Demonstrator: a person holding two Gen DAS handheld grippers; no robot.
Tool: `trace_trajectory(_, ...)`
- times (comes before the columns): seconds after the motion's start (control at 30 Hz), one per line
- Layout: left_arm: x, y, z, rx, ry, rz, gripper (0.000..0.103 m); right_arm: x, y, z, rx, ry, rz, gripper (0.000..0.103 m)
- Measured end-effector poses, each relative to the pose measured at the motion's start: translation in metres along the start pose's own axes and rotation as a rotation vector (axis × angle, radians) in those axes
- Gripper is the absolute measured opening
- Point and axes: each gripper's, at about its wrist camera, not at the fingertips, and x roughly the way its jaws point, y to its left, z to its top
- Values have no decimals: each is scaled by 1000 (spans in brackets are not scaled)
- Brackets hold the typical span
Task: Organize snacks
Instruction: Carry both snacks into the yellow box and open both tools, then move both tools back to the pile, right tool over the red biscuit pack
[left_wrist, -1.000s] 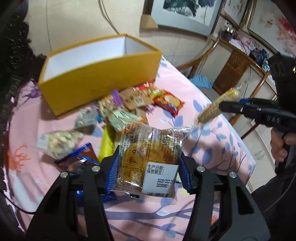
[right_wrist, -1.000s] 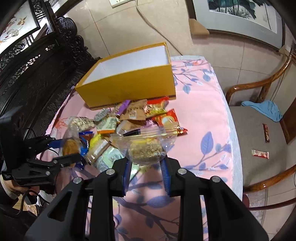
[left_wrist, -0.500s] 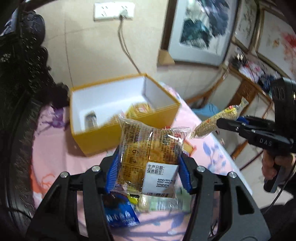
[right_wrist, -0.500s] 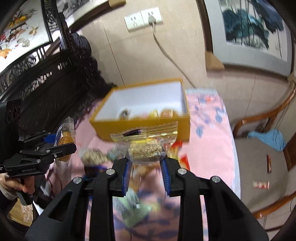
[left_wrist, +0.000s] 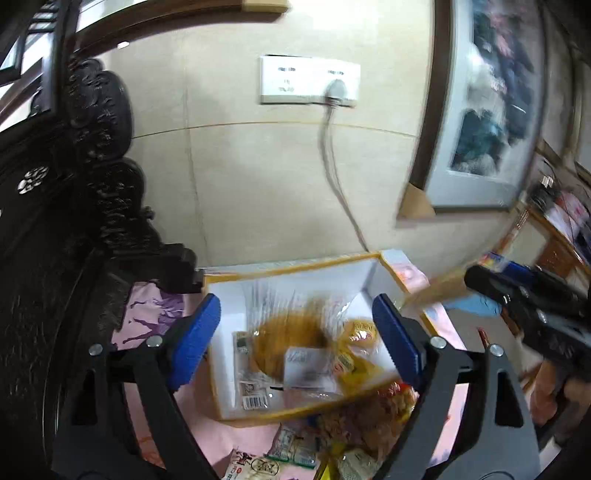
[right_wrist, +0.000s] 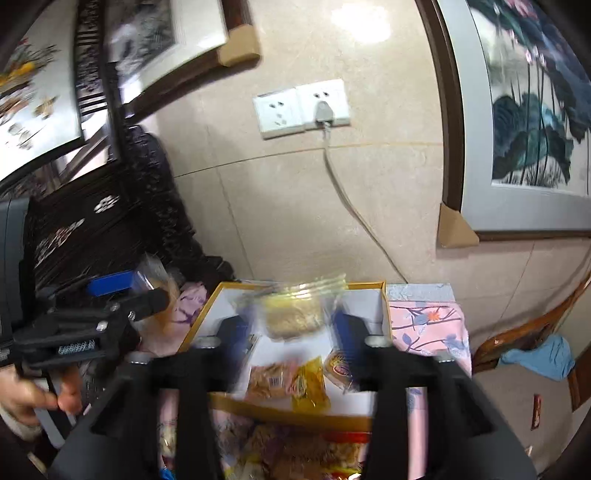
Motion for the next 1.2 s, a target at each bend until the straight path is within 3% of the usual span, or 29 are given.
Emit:
trace_trajectory(0.13, -18, 6, 7, -22, -66, -20, 89, -12, 6, 9, -18, -44, 5, 63)
trace_trajectory(0.57, -45, 4, -18, -53, -56, -33, 93, -36, 6, -14, -50, -14, 9, 63)
trace_trajectory(0.93, -69, 29, -98, -166, 44, 28, 94, -45, -32, -106, -90, 187, -45, 63)
trace_trajectory(1.2, -84, 35, -154, -242, 102, 52, 94, -13, -57, -180, -128, 411, -76, 65)
